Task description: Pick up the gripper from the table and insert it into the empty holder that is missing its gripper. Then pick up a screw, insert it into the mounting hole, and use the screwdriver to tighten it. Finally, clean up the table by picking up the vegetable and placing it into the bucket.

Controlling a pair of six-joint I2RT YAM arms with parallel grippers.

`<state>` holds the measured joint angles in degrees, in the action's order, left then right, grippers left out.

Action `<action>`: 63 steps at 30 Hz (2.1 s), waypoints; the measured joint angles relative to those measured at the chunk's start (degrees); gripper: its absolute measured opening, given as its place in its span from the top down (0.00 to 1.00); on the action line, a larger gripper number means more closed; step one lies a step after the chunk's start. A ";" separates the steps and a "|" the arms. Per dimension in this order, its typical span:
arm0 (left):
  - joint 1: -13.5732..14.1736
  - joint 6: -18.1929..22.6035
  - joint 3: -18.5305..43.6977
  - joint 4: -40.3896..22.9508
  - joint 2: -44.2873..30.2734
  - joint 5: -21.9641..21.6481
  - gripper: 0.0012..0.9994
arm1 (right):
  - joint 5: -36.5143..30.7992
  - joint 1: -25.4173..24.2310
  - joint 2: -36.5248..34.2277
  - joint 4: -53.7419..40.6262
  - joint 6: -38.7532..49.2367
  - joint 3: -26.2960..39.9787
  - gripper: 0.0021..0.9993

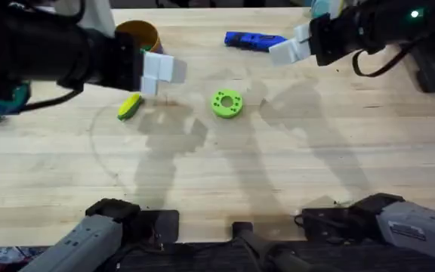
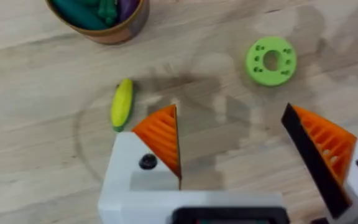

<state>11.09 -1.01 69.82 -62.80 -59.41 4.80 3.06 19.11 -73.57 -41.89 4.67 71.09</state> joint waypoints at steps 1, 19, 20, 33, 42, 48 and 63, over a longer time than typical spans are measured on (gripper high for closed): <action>-0.02 1.46 0.14 0.13 -0.82 -0.61 0.01 | 0.01 0.00 0.01 -0.02 0.00 0.00 0.00; -14.45 24.27 0.83 -1.67 -30.36 -3.39 0.01 | 0.01 0.00 0.00 -0.15 0.00 0.00 0.00; -15.20 24.61 0.83 -1.21 -31.96 -3.42 0.01 | 0.01 0.00 -0.01 -0.12 0.00 0.00 0.00; -20.49 27.81 0.83 4.67 -45.98 -4.16 0.19 | 0.00 0.00 0.00 -0.12 0.00 0.00 0.00; -20.44 28.27 1.18 4.93 -46.15 -5.05 0.97 | -0.01 0.00 0.00 -0.15 0.00 0.00 0.00; -20.46 27.94 1.44 3.94 -46.17 -4.08 0.97 | 0.01 0.00 0.00 -0.15 0.00 0.00 0.00; -20.35 27.44 17.74 -2.70 -34.29 3.24 0.97 | 0.01 0.00 0.01 -0.13 0.00 0.00 0.00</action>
<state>-9.26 26.43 87.56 -65.50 -93.70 8.04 3.07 19.11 -73.56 -42.02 4.67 71.09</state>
